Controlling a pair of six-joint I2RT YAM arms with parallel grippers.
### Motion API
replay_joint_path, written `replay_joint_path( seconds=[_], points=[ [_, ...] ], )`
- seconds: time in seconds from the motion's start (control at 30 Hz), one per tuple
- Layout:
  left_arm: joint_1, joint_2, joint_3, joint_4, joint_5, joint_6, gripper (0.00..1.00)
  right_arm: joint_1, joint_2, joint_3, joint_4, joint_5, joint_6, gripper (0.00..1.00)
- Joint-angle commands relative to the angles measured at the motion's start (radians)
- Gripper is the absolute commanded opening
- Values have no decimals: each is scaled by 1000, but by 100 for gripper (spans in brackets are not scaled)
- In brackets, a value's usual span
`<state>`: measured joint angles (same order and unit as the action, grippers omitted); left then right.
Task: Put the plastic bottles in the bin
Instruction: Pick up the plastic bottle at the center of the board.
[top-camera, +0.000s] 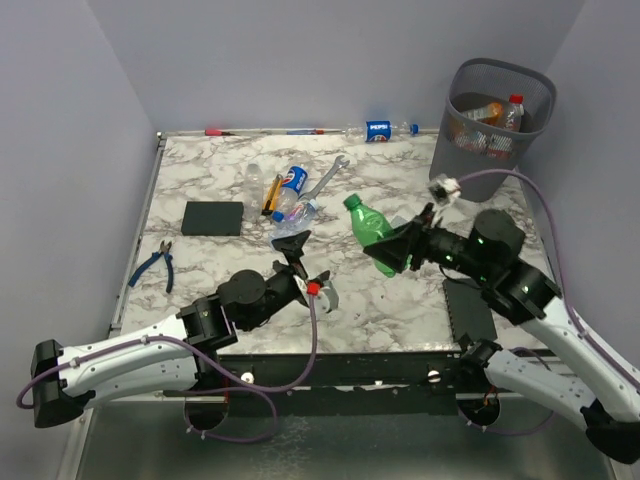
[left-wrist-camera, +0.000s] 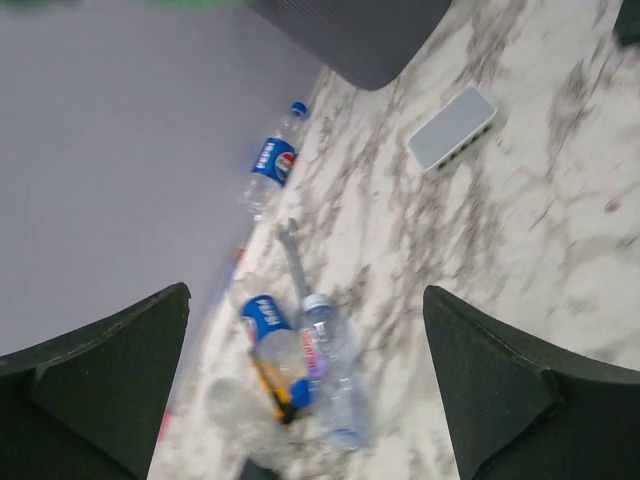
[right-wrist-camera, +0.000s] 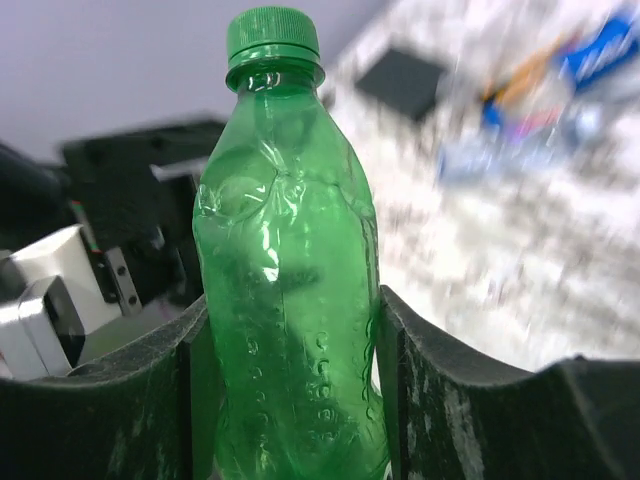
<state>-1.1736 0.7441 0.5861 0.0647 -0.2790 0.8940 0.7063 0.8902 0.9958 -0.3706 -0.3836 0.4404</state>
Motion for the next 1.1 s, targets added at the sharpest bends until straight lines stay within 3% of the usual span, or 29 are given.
replay_joint_path(
  seconds=[0.0,0.1,0.27,0.6,0.93,1.07],
  points=[
    [-1,14,69,130,-88,-725,99,1,-153,-167,483,280,119,27],
    [0,72,133,154,-9,-1044,99,0,-193,-255,642,341,162,27],
    [4,177,105,487,266,-1351,99,1,-167,-324,825,320,253,27],
    [13,272,179,521,383,-1384,98,0,-130,-397,993,253,381,28],
    [79,311,176,622,412,-1489,81,1,-91,-442,1140,127,400,28],
    [102,312,177,626,387,-1495,84,1,-77,-433,1148,87,408,29]
  ],
)
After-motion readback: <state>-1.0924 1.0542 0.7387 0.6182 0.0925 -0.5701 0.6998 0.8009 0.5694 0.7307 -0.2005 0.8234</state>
